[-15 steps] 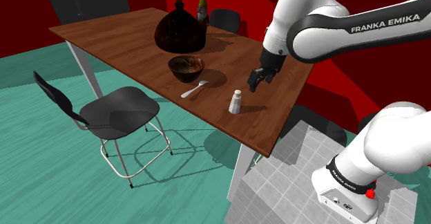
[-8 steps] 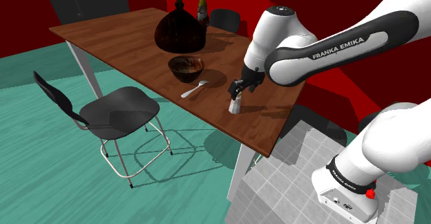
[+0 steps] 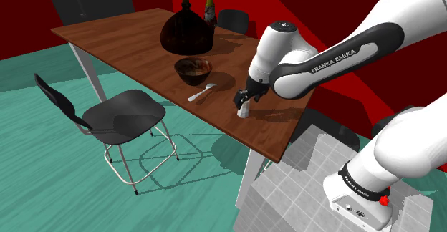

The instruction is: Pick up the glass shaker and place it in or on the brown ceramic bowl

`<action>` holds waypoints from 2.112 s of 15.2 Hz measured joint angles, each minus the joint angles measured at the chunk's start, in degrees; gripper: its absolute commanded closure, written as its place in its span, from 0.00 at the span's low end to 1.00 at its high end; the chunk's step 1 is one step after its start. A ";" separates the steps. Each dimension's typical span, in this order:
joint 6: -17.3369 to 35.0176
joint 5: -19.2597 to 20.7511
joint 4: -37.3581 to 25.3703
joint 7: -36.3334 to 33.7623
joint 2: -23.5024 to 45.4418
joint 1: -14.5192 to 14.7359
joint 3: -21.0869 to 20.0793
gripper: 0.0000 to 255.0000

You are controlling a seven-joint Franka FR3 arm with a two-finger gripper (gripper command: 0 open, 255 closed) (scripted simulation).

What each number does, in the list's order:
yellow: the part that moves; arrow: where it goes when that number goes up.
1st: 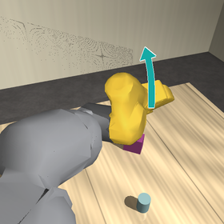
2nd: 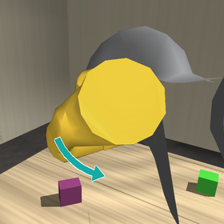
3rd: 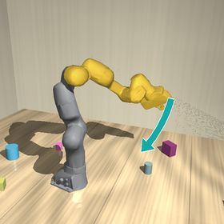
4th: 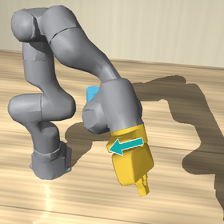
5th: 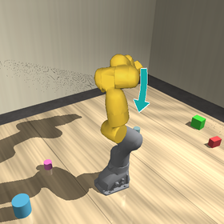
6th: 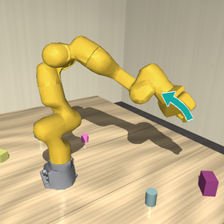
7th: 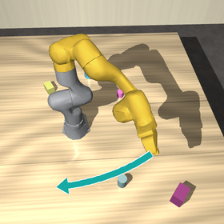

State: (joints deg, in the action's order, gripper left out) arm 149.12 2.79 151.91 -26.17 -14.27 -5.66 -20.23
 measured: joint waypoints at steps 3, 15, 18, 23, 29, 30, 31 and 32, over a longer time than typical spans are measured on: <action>0.38 0.22 -0.01 -0.14 0.39 -0.14 -0.06 0.00; 0.43 0.27 -0.06 -0.14 0.42 -0.17 -0.05 1.00; -0.76 -0.32 -0.34 0.35 -0.50 0.13 0.19 1.00; -5.05 -1.87 -1.82 1.67 -3.42 0.99 0.90 1.00; -10.57 -3.22 -4.02 3.29 -6.85 1.69 2.00 1.00; -11.45 -3.36 -4.50 3.45 -7.27 1.77 2.12 1.00; -12.40 -3.51 -4.97 3.61 -7.76 1.86 2.25 1.00; -13.36 -3.62 -5.53 3.74 -8.17 1.93 2.36 1.00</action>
State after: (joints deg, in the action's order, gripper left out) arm 135.76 -0.84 146.38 -22.43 -22.44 -3.73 -17.88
